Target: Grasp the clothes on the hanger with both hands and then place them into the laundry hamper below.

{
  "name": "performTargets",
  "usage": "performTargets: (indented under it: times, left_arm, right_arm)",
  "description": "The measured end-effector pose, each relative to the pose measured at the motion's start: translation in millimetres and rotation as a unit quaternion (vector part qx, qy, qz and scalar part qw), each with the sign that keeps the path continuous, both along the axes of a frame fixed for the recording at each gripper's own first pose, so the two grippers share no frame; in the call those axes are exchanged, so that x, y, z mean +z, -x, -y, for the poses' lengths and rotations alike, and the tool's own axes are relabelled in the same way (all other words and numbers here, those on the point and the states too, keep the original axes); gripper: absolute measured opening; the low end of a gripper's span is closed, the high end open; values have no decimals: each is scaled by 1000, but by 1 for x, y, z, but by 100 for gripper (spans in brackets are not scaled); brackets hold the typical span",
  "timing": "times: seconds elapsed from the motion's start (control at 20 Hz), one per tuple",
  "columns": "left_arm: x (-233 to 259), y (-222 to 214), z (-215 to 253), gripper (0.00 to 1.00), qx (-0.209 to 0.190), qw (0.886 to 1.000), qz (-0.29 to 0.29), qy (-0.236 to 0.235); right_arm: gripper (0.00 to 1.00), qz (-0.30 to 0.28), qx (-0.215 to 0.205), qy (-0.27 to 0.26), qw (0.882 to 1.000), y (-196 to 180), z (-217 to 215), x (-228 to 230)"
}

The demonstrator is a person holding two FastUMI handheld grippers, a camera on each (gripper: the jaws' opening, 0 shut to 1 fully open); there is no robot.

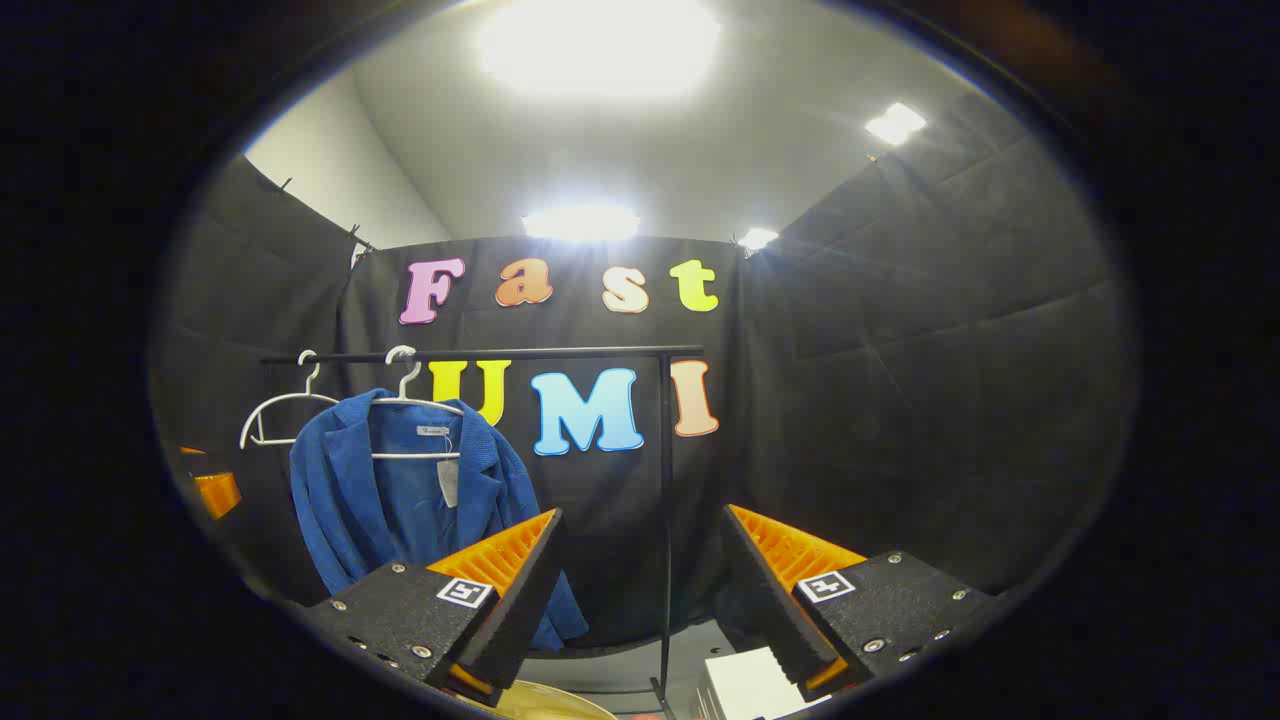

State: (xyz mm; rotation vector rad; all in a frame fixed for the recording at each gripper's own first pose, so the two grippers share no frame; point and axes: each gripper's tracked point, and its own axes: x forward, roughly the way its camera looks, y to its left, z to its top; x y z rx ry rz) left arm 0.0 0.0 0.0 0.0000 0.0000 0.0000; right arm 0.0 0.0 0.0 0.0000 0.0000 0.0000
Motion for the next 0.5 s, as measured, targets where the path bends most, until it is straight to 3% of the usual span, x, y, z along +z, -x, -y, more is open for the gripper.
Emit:
performTargets:
  times: [0.25,0.35,0.4,0.5]
  left_arm:
    - [-11,-10,33,94,-41,999,-3,-4]
    - [-13,-11,41,98,-56,998,-7,5]
    - [-14,-12,44,94,-60,998,-10,10]
    - [-16,-14,47,98,-66,997,-15,20]
  right_arm:
    - [95,-6,-9,7,1000,8,6,-7]
    - [95,-14,-14,10,1000,8,10,-13]
    - [95,-16,-18,11,1000,10,14,-15]
    - [95,-19,-25,14,999,9,19,-16]
